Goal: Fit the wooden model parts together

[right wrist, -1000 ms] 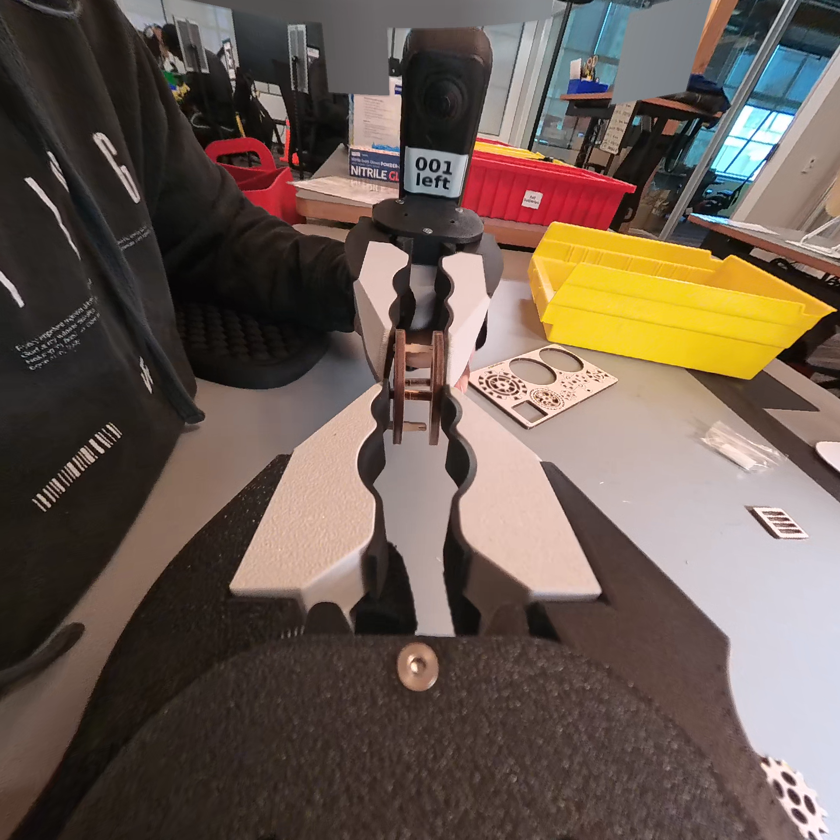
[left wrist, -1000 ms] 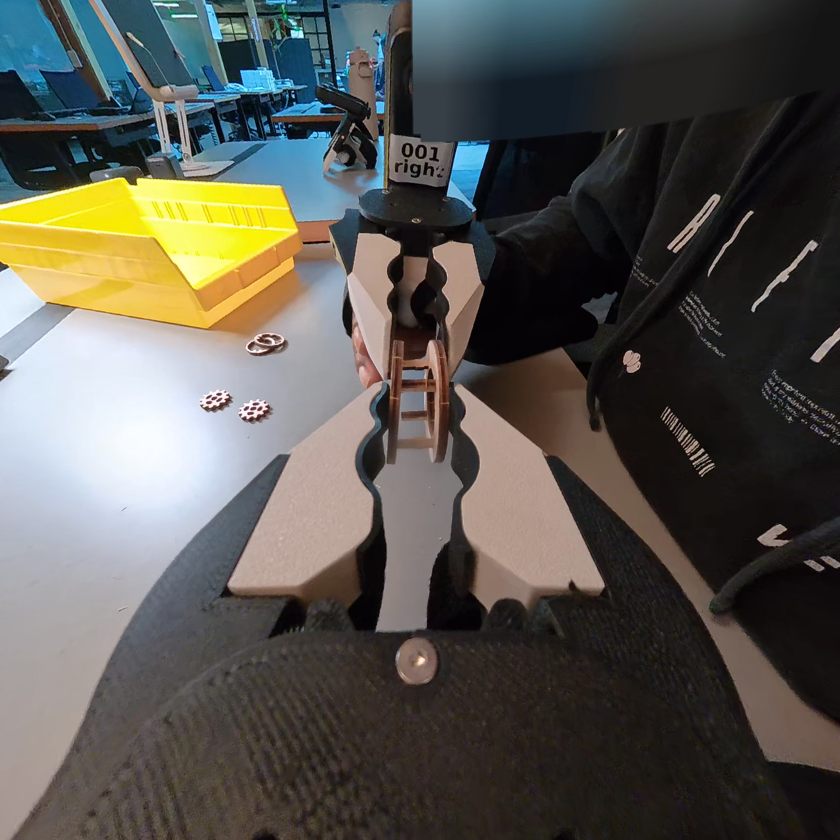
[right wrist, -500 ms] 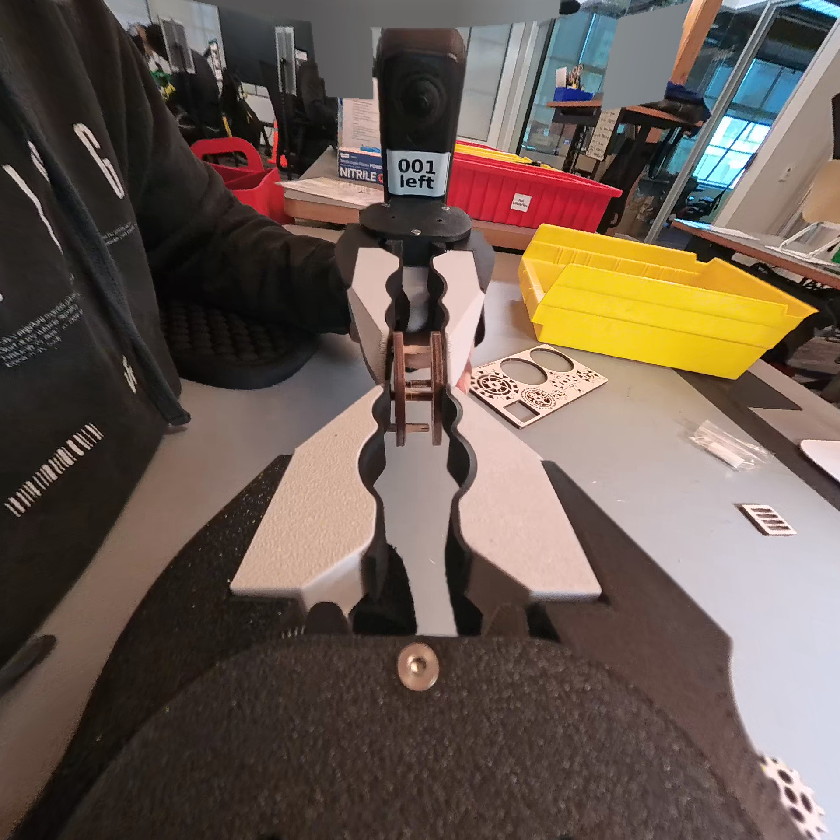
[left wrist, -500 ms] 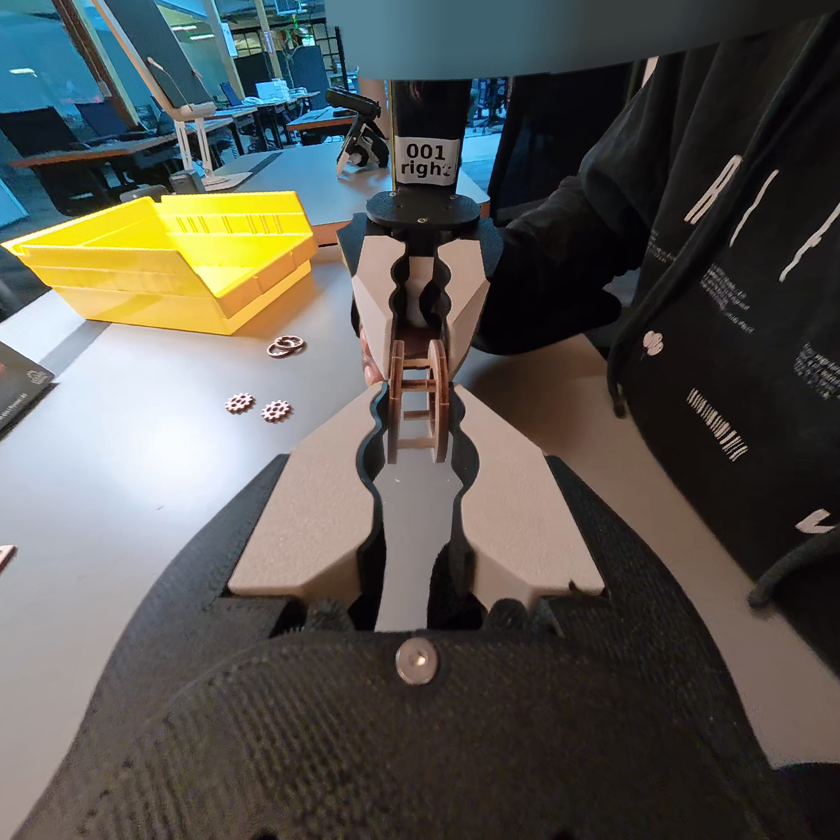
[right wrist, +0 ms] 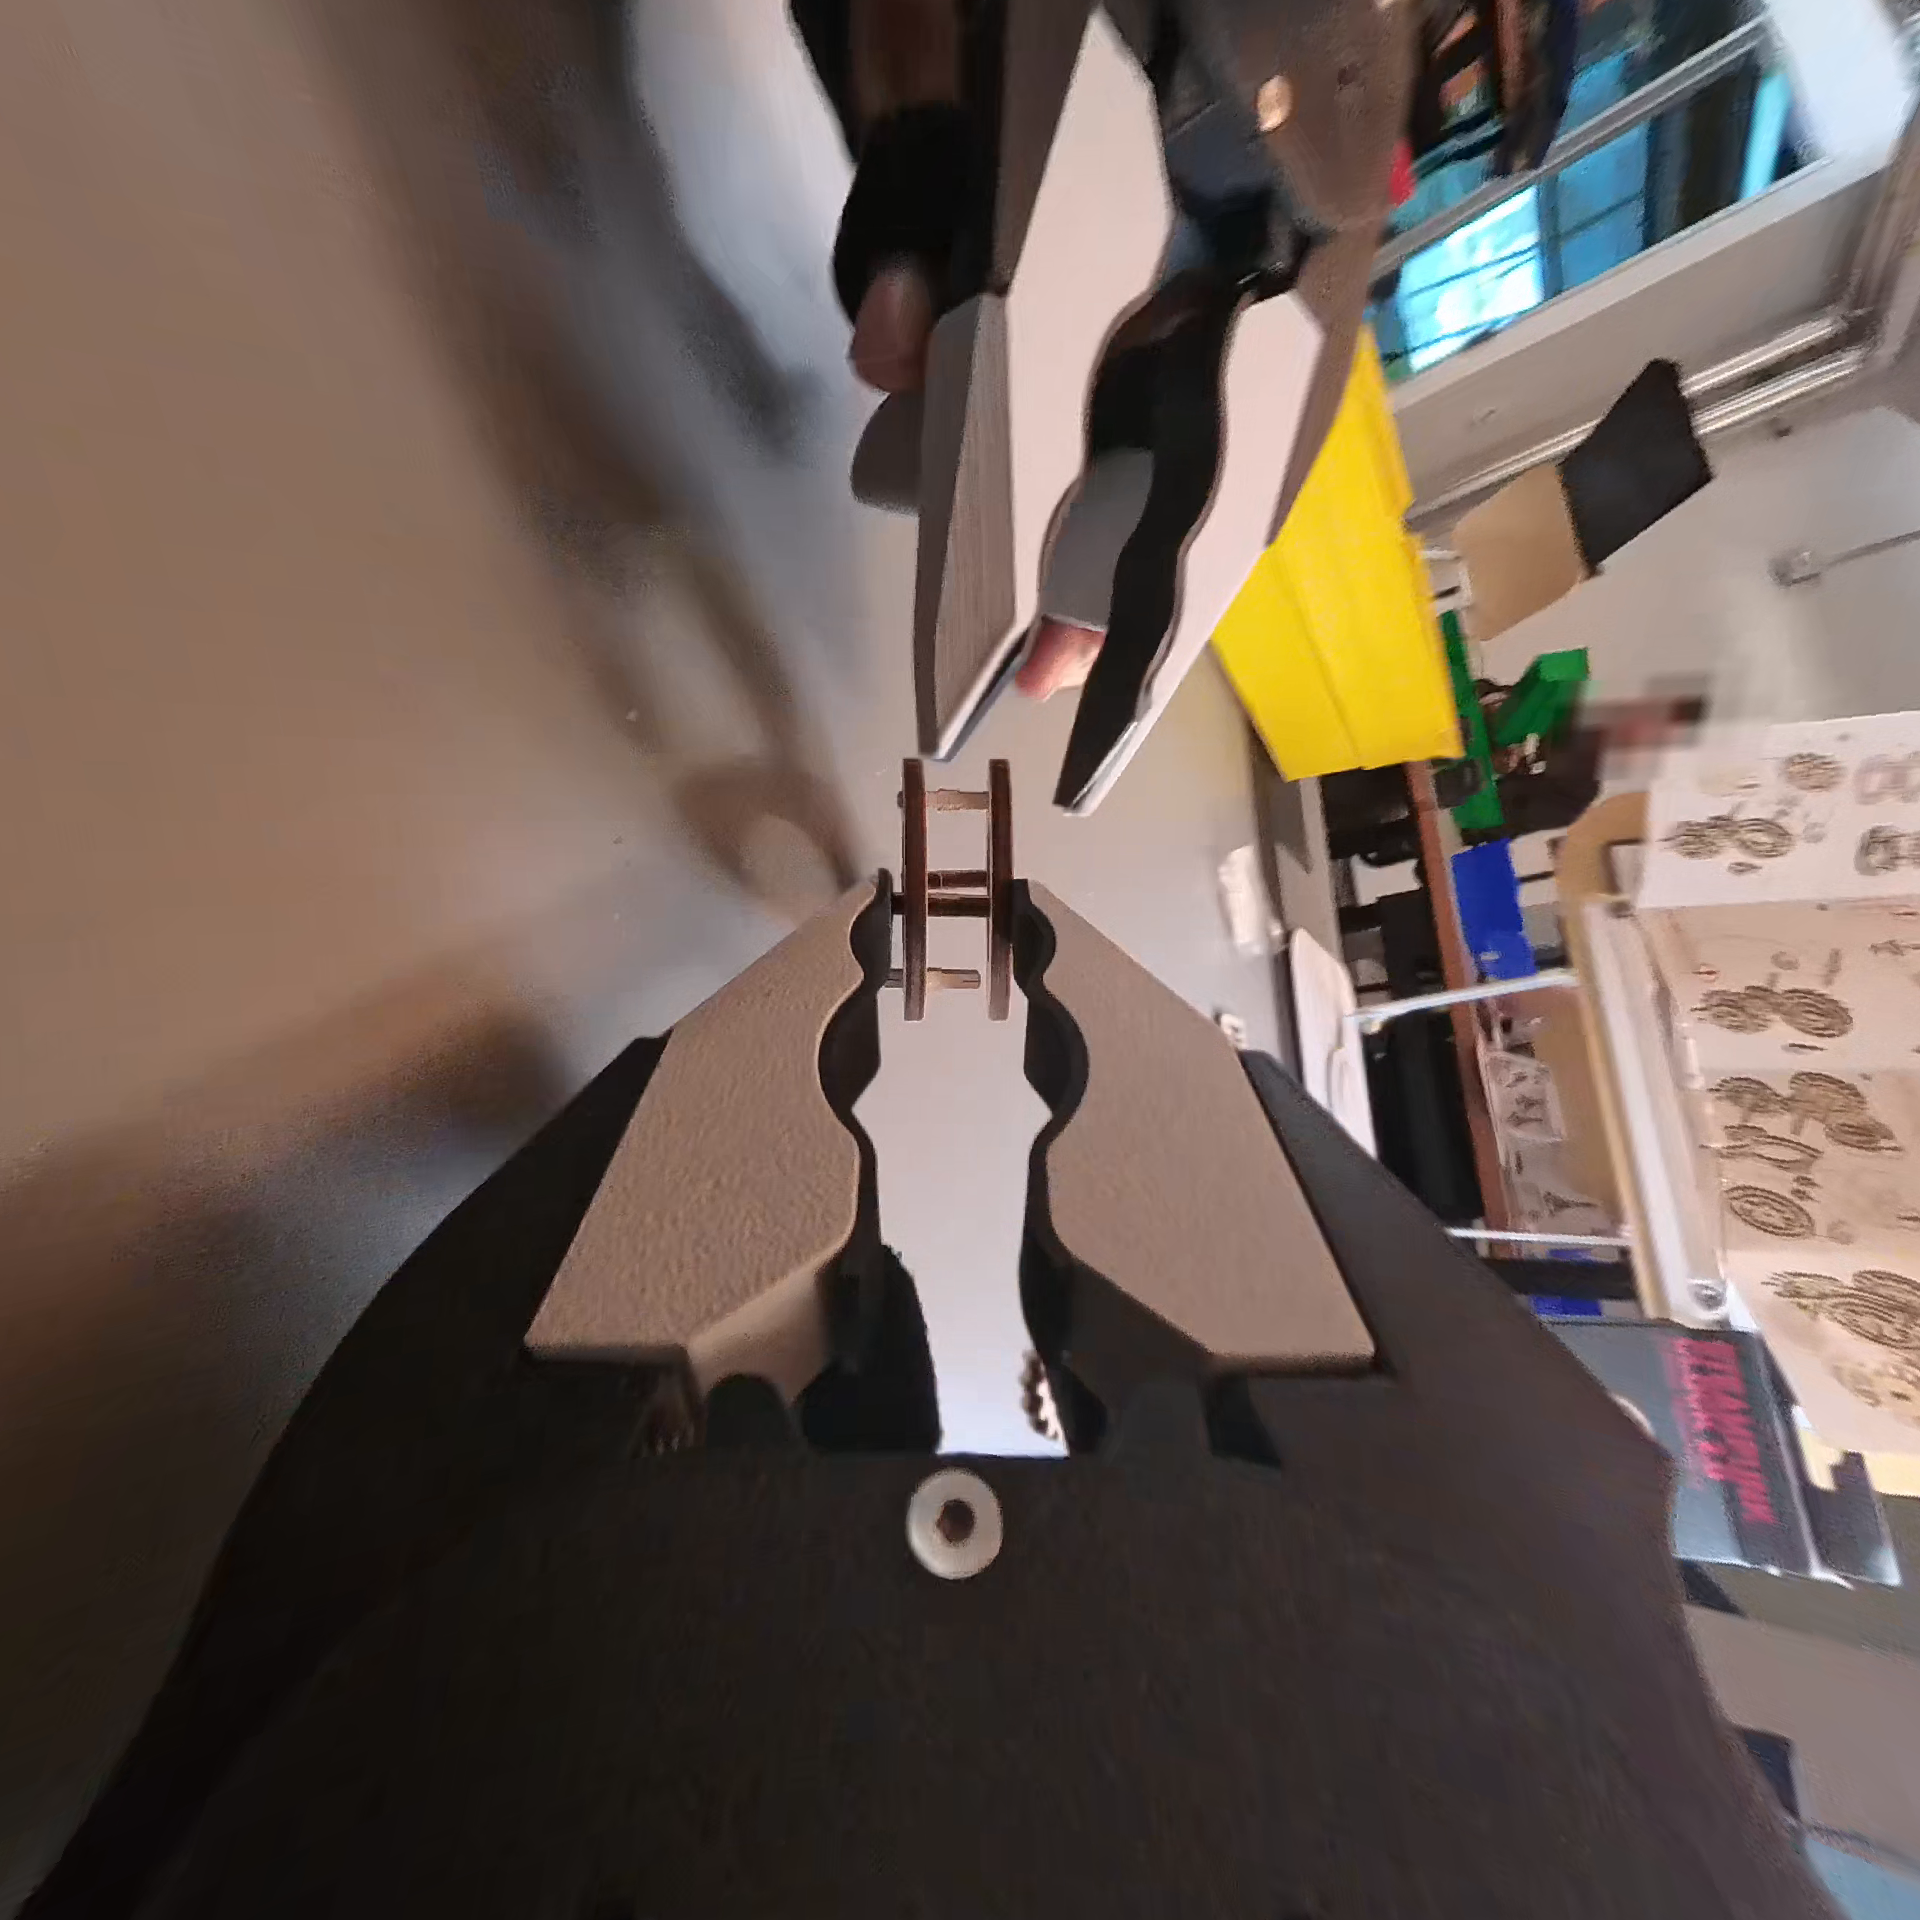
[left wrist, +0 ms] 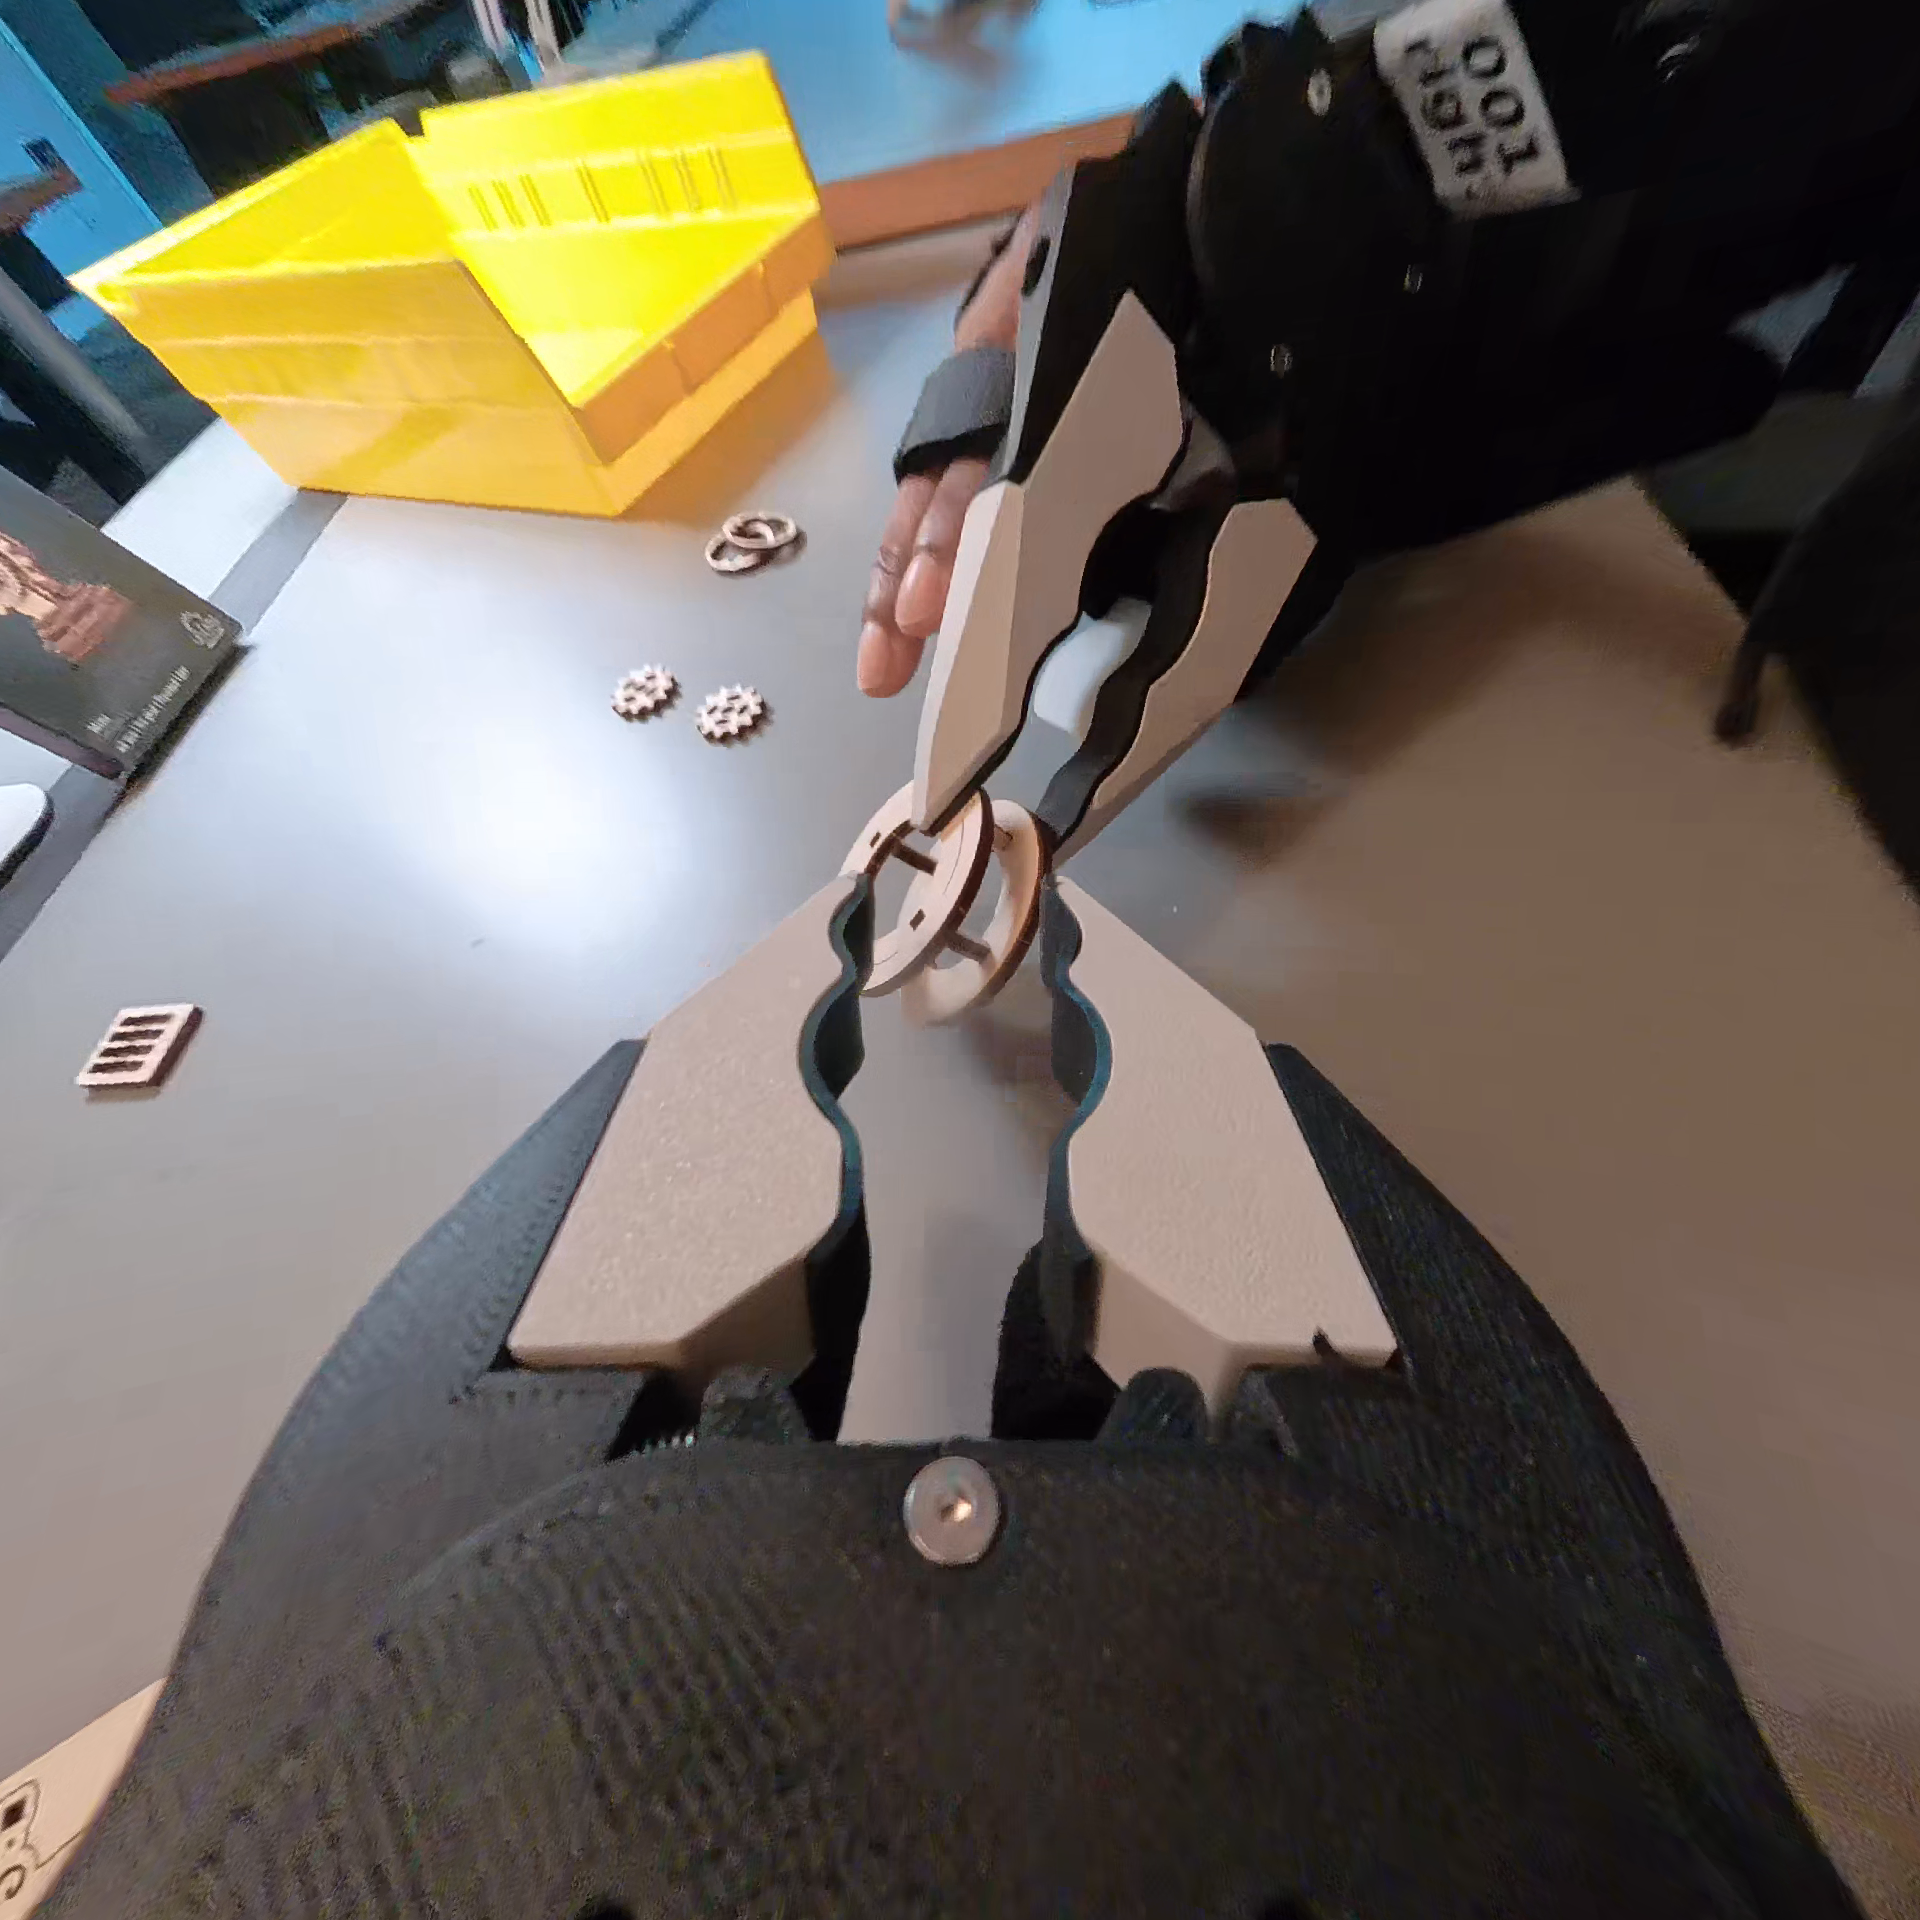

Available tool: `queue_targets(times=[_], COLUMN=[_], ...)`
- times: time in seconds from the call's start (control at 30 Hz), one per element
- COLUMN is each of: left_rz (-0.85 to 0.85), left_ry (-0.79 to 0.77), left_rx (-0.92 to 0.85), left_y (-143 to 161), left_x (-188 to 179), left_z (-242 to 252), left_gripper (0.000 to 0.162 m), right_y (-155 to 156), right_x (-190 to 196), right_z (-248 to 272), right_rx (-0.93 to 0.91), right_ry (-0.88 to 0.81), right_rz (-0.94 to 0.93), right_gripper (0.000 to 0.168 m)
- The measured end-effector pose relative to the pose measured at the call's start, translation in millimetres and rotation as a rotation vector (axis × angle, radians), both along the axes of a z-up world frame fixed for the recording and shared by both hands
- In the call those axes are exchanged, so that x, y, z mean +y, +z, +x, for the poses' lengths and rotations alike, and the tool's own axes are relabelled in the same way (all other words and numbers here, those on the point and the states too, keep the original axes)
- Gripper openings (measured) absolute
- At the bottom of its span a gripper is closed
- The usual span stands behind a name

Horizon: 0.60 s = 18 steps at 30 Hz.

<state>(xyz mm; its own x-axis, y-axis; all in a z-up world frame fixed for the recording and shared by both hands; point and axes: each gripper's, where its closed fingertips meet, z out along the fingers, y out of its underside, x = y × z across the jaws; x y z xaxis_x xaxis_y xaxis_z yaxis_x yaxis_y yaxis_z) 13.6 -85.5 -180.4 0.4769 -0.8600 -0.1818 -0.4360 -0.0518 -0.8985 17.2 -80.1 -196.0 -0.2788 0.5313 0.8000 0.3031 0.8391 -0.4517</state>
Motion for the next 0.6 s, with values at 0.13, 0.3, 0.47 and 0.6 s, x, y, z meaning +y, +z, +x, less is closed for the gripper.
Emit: queue_targets(times=[0.13,0.3,0.47,0.6], left_rz=[-0.053,-0.112,-0.150,-0.156], left_ry=[0.005,0.051,0.072,0.066], left_rx=[0.056,0.064,0.023,0.003], left_y=[-16,-23,-23,-22], left_x=[0,6,10,11], left_z=[-3,-11,-10,-5], left_gripper=[0.029,0.037,0.045,0.043], right_y=[-23,-6,12,0], right_x=[-4,-14,11,18], right_z=[4,8,8,4], right_rx=[-0.117,-0.104,-0.046,-0.096], right_ry=[0.003,0.022,-0.071,-0.115], right_rz=[-0.056,-0.359,-0.683,-0.805], right_gripper=[0.026,0.047,0.037,0.035])
